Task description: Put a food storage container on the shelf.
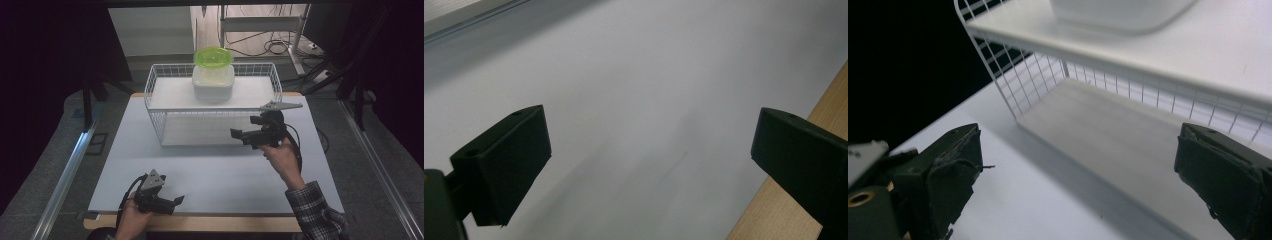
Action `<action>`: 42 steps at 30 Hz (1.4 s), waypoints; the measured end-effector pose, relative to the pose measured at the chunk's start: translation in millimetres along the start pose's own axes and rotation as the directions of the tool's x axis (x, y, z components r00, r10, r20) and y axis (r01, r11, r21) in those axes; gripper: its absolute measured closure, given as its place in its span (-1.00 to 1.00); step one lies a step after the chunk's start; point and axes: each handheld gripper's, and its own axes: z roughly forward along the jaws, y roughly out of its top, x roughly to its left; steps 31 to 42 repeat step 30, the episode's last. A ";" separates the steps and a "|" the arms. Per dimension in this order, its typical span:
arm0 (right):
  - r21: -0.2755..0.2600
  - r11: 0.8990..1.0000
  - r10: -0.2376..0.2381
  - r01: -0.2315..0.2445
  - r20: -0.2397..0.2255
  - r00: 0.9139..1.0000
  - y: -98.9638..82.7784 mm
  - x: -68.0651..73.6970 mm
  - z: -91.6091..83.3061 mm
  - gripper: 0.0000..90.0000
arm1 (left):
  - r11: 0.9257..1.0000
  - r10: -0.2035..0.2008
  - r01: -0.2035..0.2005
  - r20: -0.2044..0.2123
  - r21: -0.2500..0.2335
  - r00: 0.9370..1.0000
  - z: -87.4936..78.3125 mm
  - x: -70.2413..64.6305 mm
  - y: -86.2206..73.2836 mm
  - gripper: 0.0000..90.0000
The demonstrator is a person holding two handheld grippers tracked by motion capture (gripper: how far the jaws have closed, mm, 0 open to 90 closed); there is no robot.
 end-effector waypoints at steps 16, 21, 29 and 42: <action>0.064 0.998 -0.015 0.014 0.020 1.000 -82.4 -2.0 1.1 -0.93 | 1.000 0.002 -0.002 0.004 0.005 1.000 1.1 -1.0 -0.4 -0.95; 0.104 0.995 -0.003 0.001 0.022 1.000 -109.1 -1.6 3.6 -0.94 | 1.000 0.008 -0.008 0.005 0.008 1.000 1.4 -0.8 -0.5 -0.95; 0.235 0.970 -0.074 0.057 0.066 0.995 -143.6 2.3 11.5 -0.94 | 1.000 0.008 -0.008 0.006 0.014 1.000 2.5 -0.7 -0.5 -0.96; 0.244 0.968 -0.078 0.059 0.070 0.994 -144.8 2.0 12.9 -0.94 | 1.000 0.008 -0.008 0.006 0.014 1.000 2.7 -0.8 -0.4 -0.96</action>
